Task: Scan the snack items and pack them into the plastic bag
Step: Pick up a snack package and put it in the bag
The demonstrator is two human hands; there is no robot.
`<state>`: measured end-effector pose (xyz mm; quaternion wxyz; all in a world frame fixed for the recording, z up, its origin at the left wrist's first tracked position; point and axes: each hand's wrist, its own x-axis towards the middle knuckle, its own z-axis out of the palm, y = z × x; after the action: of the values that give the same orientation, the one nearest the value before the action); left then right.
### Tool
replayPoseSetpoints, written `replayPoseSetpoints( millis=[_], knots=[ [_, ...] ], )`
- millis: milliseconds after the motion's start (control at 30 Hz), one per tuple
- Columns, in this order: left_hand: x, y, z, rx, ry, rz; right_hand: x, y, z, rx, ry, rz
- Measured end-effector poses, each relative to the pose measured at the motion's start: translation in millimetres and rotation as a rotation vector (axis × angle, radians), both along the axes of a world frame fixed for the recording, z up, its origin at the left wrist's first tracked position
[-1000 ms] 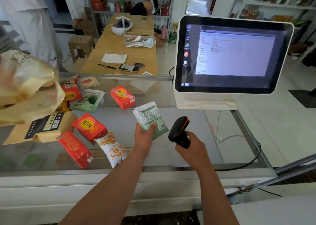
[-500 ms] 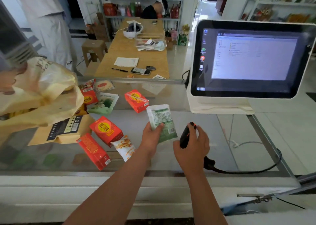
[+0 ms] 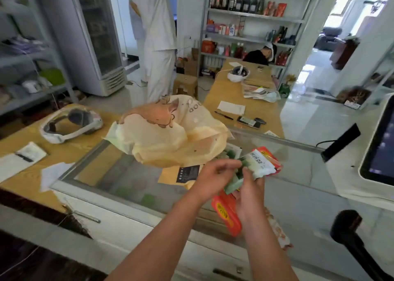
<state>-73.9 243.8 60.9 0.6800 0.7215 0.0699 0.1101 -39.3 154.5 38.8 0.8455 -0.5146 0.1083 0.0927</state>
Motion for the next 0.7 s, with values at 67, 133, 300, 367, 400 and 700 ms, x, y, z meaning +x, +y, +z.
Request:
replayPoseSetpoints(
  millis=[67, 133, 300, 367, 400, 700],
  knots=[
    [-13, 36, 5, -0.131, 0.017, 0.269, -12, 30, 3, 0.040, 0.057, 0.018],
    [-23, 66, 12, -0.280, 0.104, 0.476, -22, 56, 5, 0.026, 0.100, 0.055],
    [-39, 107, 17, -0.354, 0.341, 0.455, -33, 87, 0, -0.061, 0.111, 0.105],
    [-37, 113, 21, -0.293, 0.366, 0.438, -30, 86, 2, -0.086, 0.115, 0.155],
    [-32, 115, 26, -0.271, 0.387, 0.417, -28, 85, 3, -0.103, 0.120, 0.190],
    [-1, 122, 100, -0.593, 0.088, 0.385, 20, 81, 31, -0.081, 0.131, 0.469]
  ],
)
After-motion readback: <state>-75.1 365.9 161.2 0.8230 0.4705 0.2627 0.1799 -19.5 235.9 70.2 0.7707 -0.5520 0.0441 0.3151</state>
